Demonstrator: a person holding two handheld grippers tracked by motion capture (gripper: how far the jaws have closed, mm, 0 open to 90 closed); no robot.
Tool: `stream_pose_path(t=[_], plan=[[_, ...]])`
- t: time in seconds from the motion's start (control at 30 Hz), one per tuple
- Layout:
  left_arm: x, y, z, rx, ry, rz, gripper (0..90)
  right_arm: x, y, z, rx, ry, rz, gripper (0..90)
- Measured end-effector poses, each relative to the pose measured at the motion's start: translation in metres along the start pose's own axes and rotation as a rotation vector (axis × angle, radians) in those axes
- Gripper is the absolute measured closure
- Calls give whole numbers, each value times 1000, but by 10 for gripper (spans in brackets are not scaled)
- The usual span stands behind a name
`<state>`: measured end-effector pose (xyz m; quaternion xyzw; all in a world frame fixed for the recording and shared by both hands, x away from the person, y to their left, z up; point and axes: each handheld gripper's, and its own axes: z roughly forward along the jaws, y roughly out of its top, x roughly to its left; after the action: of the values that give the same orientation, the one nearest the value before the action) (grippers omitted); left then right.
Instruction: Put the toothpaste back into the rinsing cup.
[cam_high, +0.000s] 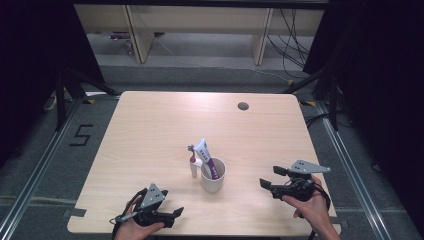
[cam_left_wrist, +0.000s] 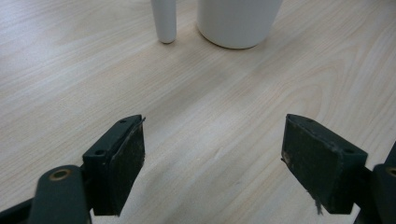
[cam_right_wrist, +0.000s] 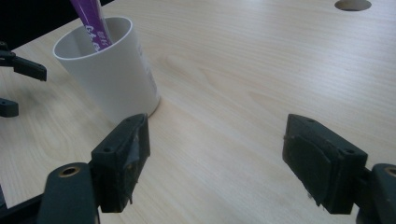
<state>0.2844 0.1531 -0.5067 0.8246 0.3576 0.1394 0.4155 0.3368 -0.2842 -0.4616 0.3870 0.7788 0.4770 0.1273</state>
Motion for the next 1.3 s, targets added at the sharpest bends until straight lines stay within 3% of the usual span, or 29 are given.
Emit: stream_pose_path(t=[0.1,0.13,0.2,0.4,0.43,0.47,0.5,0.53,0.57,0.6,0.63,0.67,0.77,0.8,0.83,0.87,0.93,0.97,1.0,1.03,1.07,1.1,1.13,1.2,1.23,1.27,1.3], plan=[[0,0,0,-2,2,-1,212,0,-4,-3,5,-7,19,228],[0,0,0,-1,3,0,212,1,-6,-4,5,-1,45,228],[-1,0,0,-3,-6,-5,212,-1,-8,-6,10,-11,18,226],[-1,0,0,-17,-5,-14,212,1,-17,-11,19,-15,40,218],[-1,0,0,-13,-1,-9,212,-1,-18,-11,13,-24,16,216],[1,0,-1,3,3,11,212,0,-19,-12,25,-18,28,215],[0,0,-1,-5,-1,4,212,0,-20,-13,20,-25,11,214],[0,0,-1,-9,-6,1,212,2,-21,-13,24,-19,40,212],[0,0,-1,-8,-4,3,212,0,-21,-14,30,-29,15,211],[0,0,-1,-3,-4,5,212,1,-22,-16,36,-20,36,209],[-1,0,0,-15,-3,-10,212,0,-23,-16,27,-30,5,207],[0,0,-1,-5,-3,1,212,1,-24,-16,28,-15,31,203],[0,0,-1,-3,-4,6,212,0,-27,-16,29,-25,20,200],[0,0,-1,-2,-3,5,212,2,-28,-19,51,-30,49,200],[-1,0,-1,-9,-3,-5,212,0,-28,-18,27,-43,3,199],[-1,0,0,-13,-2,-10,212,2,-30,-17,34,-30,32,198],[-1,0,-1,-12,-2,-10,212,1,-30,-20,48,-47,2,190],[-1,0,-1,-12,-2,-9,212,3,-32,-20,45,-39,38,186],[0,0,-1,-5,-2,2,211,1,-32,-21,49,-51,5,183],[0,0,-1,-2,-3,5,212,4,-33,-22,76,-39,41,181],[0,0,-2,-2,-3,5,211,4,-34,-22,74,-43,44,180],[0,0,-2,-2,-3,5,212,1,-34,-22,62,-59,-4,180],[-1,0,-1,-9,0,-9,212,4,-35,-22,78,-50,34,178],[-1,0,-1,-7,0,-8,211,2,-36,-24,79,-67,-7,178],[-1,0,-1,-7,0,-7,212,5,-37,-25,94,-59,47,177],[-1,0,-1,-8,0,-7,212,2,-37,-25,70,-68,-6,177],[0,0,-2,4,-1,7,212,4,-38,-26,77,-64,23,176]])
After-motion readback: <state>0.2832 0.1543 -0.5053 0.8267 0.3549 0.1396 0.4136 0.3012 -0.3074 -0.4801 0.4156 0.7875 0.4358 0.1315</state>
